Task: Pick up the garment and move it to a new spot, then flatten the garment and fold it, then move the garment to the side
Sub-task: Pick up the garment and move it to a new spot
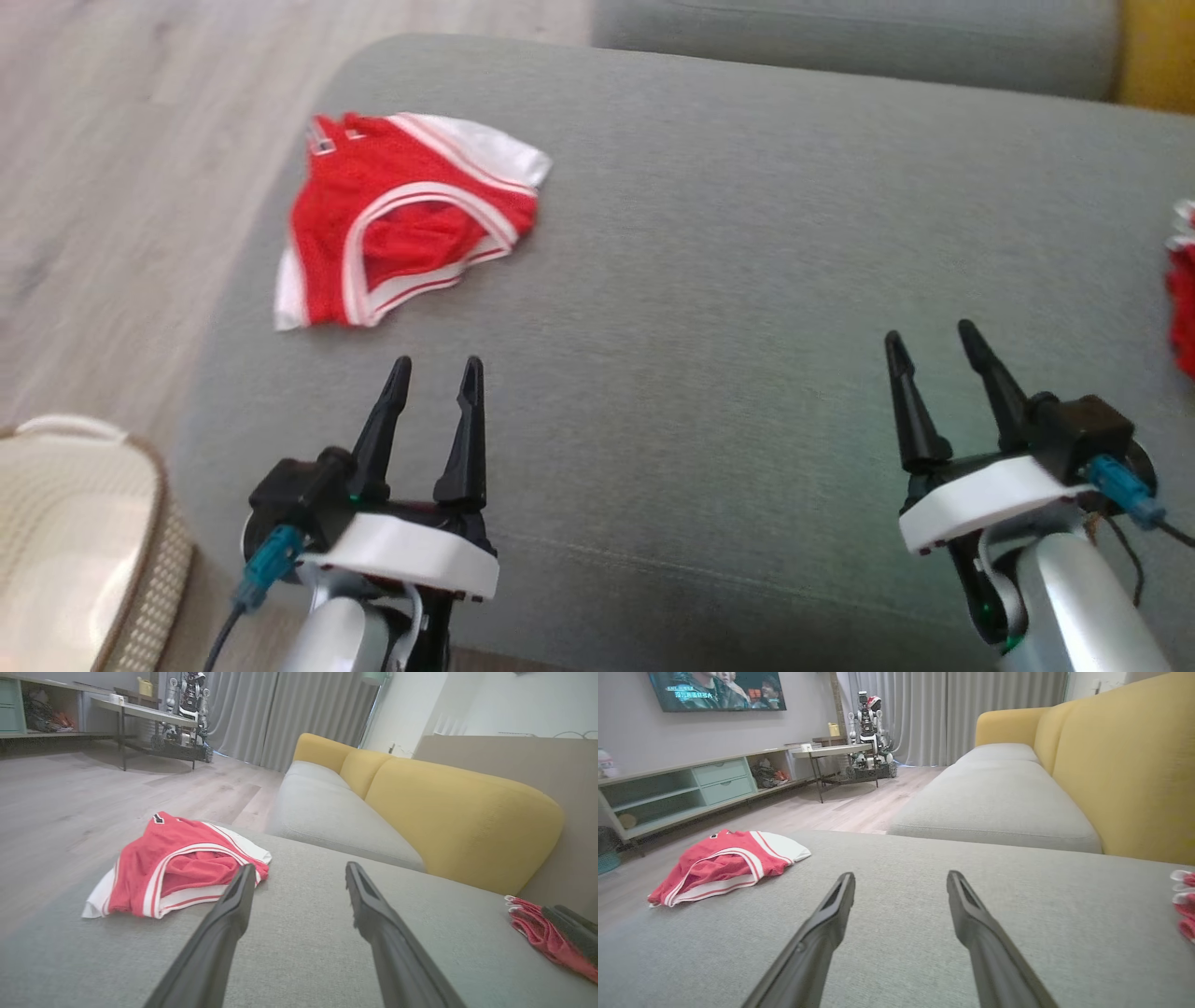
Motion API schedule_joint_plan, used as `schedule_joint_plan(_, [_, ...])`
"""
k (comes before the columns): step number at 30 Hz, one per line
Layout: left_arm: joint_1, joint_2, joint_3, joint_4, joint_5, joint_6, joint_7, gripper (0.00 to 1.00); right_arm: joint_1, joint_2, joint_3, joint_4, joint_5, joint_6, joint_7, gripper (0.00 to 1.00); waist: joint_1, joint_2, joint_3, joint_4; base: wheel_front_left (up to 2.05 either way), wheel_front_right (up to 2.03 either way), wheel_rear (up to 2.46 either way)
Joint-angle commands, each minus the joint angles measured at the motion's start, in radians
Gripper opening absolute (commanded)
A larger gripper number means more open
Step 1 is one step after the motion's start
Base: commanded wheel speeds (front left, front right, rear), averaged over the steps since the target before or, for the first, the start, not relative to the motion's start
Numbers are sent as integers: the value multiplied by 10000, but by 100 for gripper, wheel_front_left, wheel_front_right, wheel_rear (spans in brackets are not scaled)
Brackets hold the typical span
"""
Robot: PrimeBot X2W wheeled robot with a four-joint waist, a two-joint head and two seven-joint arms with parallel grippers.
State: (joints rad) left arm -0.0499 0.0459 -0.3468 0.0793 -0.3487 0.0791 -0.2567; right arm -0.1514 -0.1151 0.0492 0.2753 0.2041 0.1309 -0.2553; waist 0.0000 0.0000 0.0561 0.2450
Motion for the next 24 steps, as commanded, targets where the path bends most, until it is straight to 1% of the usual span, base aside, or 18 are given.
schedule_joint_plan(1, [-202,43,336,-385,-15,15,-51,100,-128,-41,283,-323,37,-2,-64,100,0,0,-93,395,0,0,0])
schedule_joint_plan(4, [-92,43,379,-448,12,2,-51,100,-83,-34,363,-201,44,-2,-64,100,0,0,-167,869,0,0,0])
schedule_joint_plan(5, [-14,43,410,-459,7,-8,-51,100,-47,-9,450,-139,42,-2,-64,100,0,0,-249,1190,0,0,0])
schedule_joint_plan(6, [23,43,412,-453,26,-29,-51,100,-23,5,481,-109,45,-2,-64,100,0,0,-290,1353,0,0,0])
schedule_joint_plan(13, [319,43,568,-514,126,-73,-51,100,75,155,629,15,110,-2,-64,100,0,0,-470,2192,0,0,0])
schedule_joint_plan(24, [540,43,823,-744,75,33,-51,100,-56,165,913,198,179,-2,-65,100,0,0,-342,2355,0,0,0])
